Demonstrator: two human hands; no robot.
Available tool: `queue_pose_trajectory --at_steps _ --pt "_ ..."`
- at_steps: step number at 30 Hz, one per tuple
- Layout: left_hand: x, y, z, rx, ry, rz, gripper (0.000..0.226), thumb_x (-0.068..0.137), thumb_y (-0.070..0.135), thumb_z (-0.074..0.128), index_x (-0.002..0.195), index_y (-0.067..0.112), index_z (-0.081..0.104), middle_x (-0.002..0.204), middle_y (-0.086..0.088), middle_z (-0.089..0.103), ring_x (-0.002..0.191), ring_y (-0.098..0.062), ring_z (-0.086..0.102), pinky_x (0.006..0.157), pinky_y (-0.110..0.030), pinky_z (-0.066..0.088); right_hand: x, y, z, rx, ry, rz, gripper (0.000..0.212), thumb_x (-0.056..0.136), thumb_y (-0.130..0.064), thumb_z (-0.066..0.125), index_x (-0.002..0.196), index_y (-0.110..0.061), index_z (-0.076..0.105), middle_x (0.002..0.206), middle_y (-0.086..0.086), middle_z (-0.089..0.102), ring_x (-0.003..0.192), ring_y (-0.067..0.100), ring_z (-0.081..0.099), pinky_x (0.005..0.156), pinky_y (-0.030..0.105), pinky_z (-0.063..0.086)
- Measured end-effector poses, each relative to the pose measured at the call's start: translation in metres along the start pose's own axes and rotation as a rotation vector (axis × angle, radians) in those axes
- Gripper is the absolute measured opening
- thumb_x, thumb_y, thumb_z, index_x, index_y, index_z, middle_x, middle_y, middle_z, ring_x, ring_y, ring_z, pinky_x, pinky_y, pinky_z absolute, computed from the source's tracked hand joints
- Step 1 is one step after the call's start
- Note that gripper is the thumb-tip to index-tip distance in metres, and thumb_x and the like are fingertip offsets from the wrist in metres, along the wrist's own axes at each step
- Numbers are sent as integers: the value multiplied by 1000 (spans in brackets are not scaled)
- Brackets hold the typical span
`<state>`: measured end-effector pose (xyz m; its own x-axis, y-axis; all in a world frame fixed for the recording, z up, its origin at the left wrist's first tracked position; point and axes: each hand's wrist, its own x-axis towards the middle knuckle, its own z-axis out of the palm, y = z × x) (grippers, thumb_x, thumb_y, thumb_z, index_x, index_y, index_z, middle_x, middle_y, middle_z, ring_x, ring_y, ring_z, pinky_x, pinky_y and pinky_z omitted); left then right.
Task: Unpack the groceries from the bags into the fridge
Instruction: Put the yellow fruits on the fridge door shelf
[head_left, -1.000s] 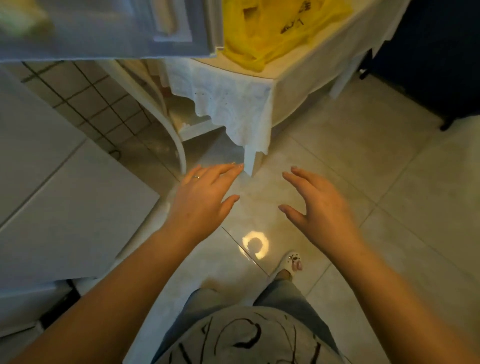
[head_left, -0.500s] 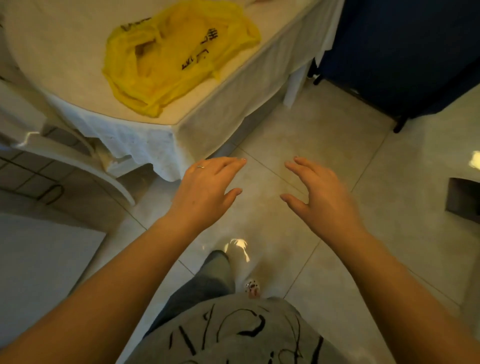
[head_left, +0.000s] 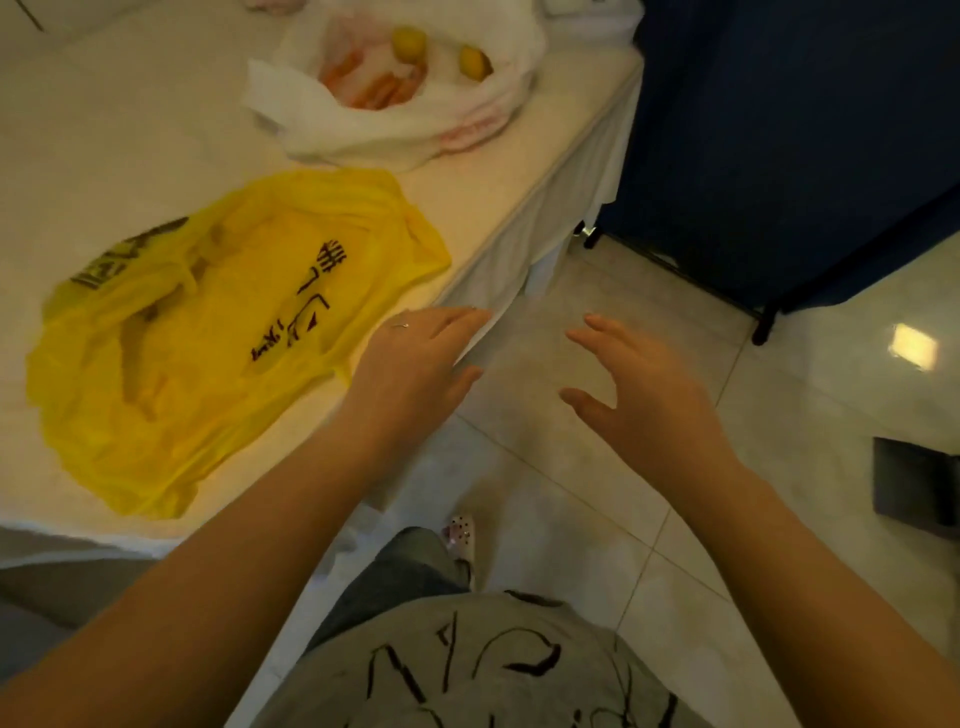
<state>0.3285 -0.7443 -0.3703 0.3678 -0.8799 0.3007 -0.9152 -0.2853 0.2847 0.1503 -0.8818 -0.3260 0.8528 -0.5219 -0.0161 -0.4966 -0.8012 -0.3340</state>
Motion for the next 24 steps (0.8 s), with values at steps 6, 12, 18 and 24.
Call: queue_pose_trajectory --at_steps 6,12,18,24 --pt "105 -32 20 5 7 -16 53 76 31 65 126 15 58 117 -5 64 103 -25 62 84 -34 48 98 41 -16 28 40 4 56 82 -32 68 134 -24 48 141 0 46 128 19 44 98 23 26" --pt "195 -61 49 28 4 -147 57 83 49 48 129 15 55 121 -6 63 107 -26 60 88 -39 48 219 100 -29 51 31 -144 53 81 -22 72 130 -18 52 140 5 48 123 24 49 96 26 33" --pt "285 -73 67 120 27 -384 55 84 44 64 130 16 53 126 -6 60 113 -26 57 92 -37 45 351 161 -58 79 -59 -314 53 81 -23 71 131 -20 53 142 0 45 127 22 43 99 36 39" --pt "340 -76 75 151 94 -602 53 86 44 62 132 20 52 129 -1 59 117 -21 54 95 -34 42 468 175 -83 39 -102 -557 51 81 -25 70 129 -17 54 139 1 49 125 21 44 98 24 30"
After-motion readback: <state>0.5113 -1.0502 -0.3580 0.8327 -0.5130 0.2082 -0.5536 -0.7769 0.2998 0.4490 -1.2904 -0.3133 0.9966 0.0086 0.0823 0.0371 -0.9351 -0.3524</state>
